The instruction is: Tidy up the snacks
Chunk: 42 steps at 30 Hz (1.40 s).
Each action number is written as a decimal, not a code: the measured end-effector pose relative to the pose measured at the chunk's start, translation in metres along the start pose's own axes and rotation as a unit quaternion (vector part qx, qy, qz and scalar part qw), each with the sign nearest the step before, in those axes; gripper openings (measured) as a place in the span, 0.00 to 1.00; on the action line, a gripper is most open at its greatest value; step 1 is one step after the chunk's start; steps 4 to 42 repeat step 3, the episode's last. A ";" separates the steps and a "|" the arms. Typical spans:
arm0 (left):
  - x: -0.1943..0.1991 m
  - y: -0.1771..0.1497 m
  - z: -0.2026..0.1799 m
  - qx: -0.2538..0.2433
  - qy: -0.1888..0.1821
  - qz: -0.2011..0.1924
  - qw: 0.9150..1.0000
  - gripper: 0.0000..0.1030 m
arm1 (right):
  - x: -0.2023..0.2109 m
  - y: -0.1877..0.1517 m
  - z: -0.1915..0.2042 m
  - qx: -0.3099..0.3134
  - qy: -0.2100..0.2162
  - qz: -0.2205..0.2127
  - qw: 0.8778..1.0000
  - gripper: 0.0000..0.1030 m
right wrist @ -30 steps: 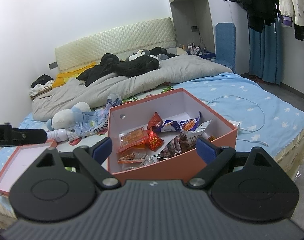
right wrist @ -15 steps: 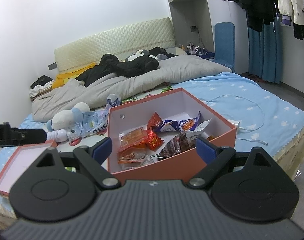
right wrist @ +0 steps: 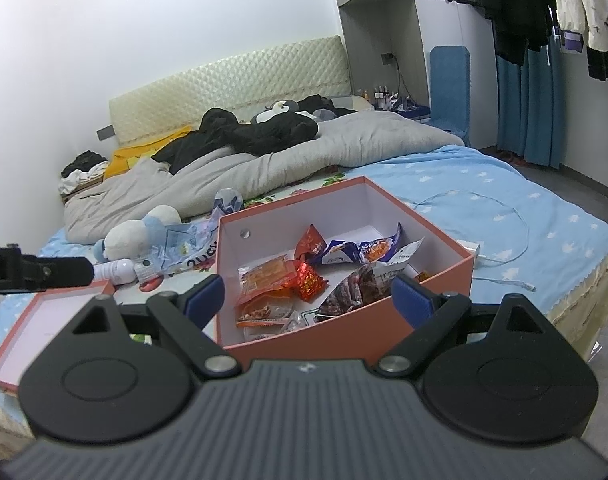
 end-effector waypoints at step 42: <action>0.000 0.000 0.000 0.001 0.000 0.000 1.000 1.00 | 0.000 -0.001 0.000 -0.001 0.001 0.001 1.000 0.89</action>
Point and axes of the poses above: each gripper's, at about its wrist camera, not at the fingertips, and x roughly against the way its jaws point, z to its left, y to its top, the point moved 7 cm from there along -x, roughly the way its jaws point, and after that the axes turned 12 degrees about y, right-handed, at the moved point
